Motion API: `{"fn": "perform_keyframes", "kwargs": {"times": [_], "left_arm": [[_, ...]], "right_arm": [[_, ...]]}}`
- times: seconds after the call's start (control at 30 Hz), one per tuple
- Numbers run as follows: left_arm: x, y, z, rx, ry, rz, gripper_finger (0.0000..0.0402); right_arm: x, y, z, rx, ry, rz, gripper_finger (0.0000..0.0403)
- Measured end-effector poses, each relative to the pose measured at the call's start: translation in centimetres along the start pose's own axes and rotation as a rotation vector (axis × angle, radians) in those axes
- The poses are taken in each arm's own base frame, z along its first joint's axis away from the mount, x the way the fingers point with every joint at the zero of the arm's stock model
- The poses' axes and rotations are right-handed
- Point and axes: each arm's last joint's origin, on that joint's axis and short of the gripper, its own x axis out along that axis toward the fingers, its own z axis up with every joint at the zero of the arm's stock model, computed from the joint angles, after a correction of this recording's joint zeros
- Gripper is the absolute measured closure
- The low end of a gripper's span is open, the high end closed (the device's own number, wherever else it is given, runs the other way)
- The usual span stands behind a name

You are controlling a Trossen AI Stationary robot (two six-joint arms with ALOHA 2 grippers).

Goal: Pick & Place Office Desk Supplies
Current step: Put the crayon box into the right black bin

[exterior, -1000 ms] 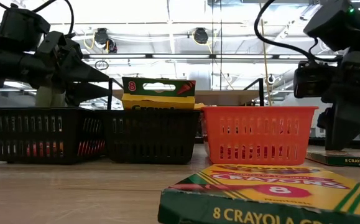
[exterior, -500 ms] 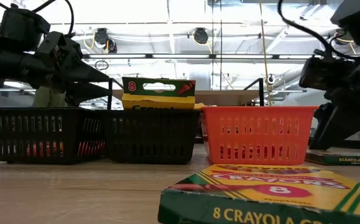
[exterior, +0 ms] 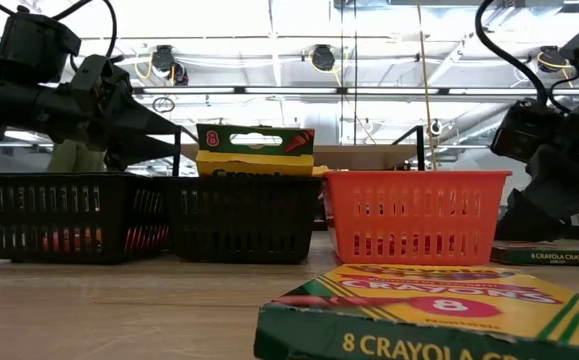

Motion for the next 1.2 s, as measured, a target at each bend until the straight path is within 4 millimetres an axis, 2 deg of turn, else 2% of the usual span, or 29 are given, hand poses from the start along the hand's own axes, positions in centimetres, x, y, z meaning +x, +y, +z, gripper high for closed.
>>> {"fn": "perform_keyframes", "kwargs": {"times": [0.3,0.67,0.83,1.0,1.2], "left_arm": [[0.0,0.0,0.0,0.000,0.000,0.000,0.0172],[0.0,0.0,0.0,0.000,0.001,0.000,0.0172],[0.0,0.0,0.0,-0.012,0.001,0.000,0.0172],[0.0,0.0,0.0,-0.016,0.002,0.000,0.0172],[0.0,0.0,0.0,-0.018,0.001,0.001,0.0172]], "right_arm": [[0.0,-0.3,-0.6,-0.070,0.057,-0.026,0.0215],[-0.2,-1.3,-1.5,-0.148,0.169,-0.110,0.0258],[-0.3,-1.6,-1.7,-0.127,0.201,-0.138,0.0302],[-0.3,-1.7,-1.8,-0.094,0.223,-0.138,0.0389],[-0.3,-1.7,-1.8,-0.042,0.206,-0.143,0.0402]]}}
